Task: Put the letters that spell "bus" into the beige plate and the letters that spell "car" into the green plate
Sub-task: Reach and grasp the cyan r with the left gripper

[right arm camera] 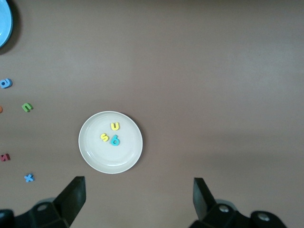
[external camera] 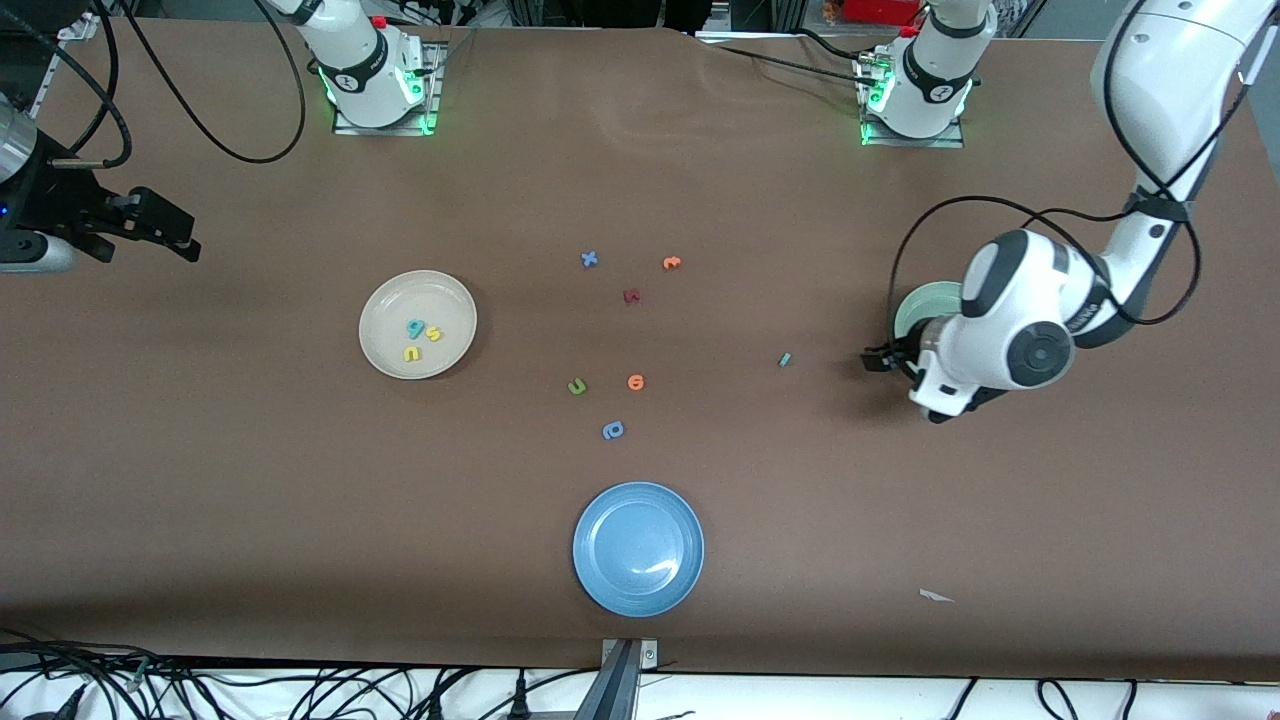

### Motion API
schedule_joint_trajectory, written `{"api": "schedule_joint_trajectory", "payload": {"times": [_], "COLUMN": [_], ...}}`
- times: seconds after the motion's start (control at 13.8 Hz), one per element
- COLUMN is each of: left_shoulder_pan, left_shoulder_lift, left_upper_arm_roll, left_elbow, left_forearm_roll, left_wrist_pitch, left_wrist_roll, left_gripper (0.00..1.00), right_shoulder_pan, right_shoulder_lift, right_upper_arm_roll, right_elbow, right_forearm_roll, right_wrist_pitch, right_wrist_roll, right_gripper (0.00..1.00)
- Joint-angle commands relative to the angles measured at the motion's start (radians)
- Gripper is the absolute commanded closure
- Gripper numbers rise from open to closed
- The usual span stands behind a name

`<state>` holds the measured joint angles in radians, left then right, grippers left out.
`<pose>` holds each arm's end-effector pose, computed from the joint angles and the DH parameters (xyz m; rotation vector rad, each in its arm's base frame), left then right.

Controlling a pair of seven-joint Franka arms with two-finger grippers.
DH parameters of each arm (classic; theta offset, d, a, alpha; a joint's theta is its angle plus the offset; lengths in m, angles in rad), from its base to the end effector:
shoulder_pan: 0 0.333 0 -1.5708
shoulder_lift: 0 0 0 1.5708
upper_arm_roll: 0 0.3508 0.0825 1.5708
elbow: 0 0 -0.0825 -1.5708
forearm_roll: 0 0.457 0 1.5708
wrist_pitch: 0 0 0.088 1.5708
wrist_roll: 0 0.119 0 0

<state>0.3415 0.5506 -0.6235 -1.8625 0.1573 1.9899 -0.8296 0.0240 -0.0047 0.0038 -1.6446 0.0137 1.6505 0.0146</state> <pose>0.6450 -0.1616 0.2188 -2.9968 -0.7358 0.5648 0.6314 0.0191 0.6169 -3.1276 -0.0191 -0.0161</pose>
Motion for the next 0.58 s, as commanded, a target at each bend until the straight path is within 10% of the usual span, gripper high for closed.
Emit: {"api": "schedule_joint_trajectory", "payload": {"times": [0.0, 0.51], "left_shoulder_pan": [-0.088, -0.217], "left_shoulder_lift": [0.027, 0.118], "left_upper_arm_roll": [0.008, 0.019], "left_elbow": [-0.006, -0.004], "left_forearm_roll": [-0.009, 0.187], "left_wrist_pitch": [0.128, 0.262], "left_wrist_roll": [-0.15, -0.267], "left_gripper": [0.0, 0.04], "right_shoulder_pan": [-0.012, -0.012], "right_shoulder_lift": [0.0, 0.002], "right_upper_arm_roll": [0.013, 0.012], "right_elbow": [0.017, 0.019], "right_forearm_roll": [0.009, 0.0], "right_wrist_pitch": [-0.02, -0.011], "right_wrist_roll": [-0.013, -0.012], "right_gripper": [0.0, 0.0]}}
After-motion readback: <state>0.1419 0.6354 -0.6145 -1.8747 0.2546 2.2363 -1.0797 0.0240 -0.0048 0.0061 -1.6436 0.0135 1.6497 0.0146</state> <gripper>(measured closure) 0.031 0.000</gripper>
